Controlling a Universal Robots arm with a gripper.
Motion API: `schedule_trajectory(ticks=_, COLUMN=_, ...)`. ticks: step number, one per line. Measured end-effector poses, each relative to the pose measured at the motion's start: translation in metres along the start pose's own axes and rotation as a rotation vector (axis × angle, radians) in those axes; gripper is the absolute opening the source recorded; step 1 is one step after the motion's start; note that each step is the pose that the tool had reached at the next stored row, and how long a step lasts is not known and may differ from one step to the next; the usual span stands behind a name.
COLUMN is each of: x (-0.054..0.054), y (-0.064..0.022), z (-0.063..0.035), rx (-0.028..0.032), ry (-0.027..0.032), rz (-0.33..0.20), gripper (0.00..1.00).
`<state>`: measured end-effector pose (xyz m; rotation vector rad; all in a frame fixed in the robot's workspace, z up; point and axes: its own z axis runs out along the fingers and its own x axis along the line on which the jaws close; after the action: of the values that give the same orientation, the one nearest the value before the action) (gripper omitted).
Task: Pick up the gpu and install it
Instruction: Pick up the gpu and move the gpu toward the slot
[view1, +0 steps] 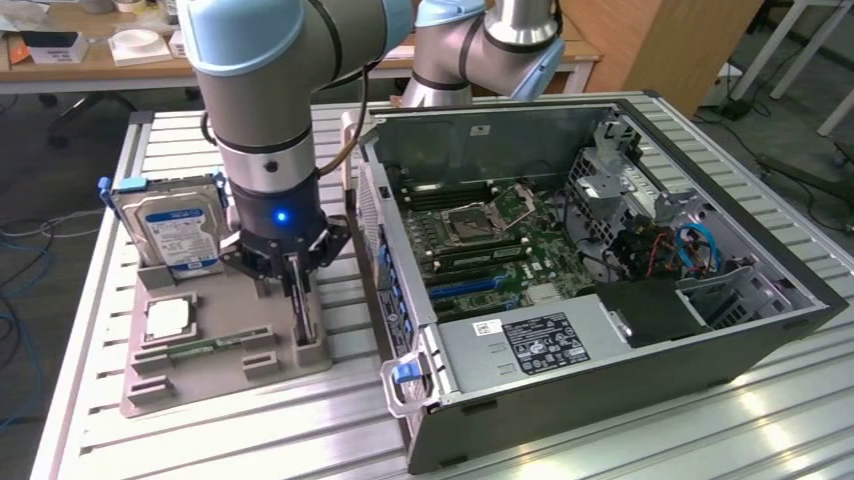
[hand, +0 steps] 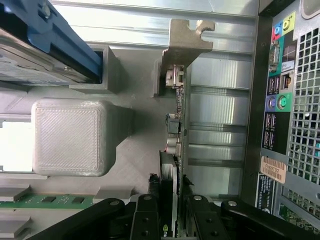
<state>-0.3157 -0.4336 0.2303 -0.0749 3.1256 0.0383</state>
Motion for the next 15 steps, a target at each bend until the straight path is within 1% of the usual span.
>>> schedule_trajectory(ticks=7, x=0.0001, y=0.0, z=-0.0016, rx=0.0001, ry=-0.0001, rz=0.004, gripper=0.27)
schedule_trajectory(ticks=15, x=0.0004, y=-0.0003, z=-0.0016, rx=0.0005, ry=-0.0008, rz=0.035, gripper=0.27)
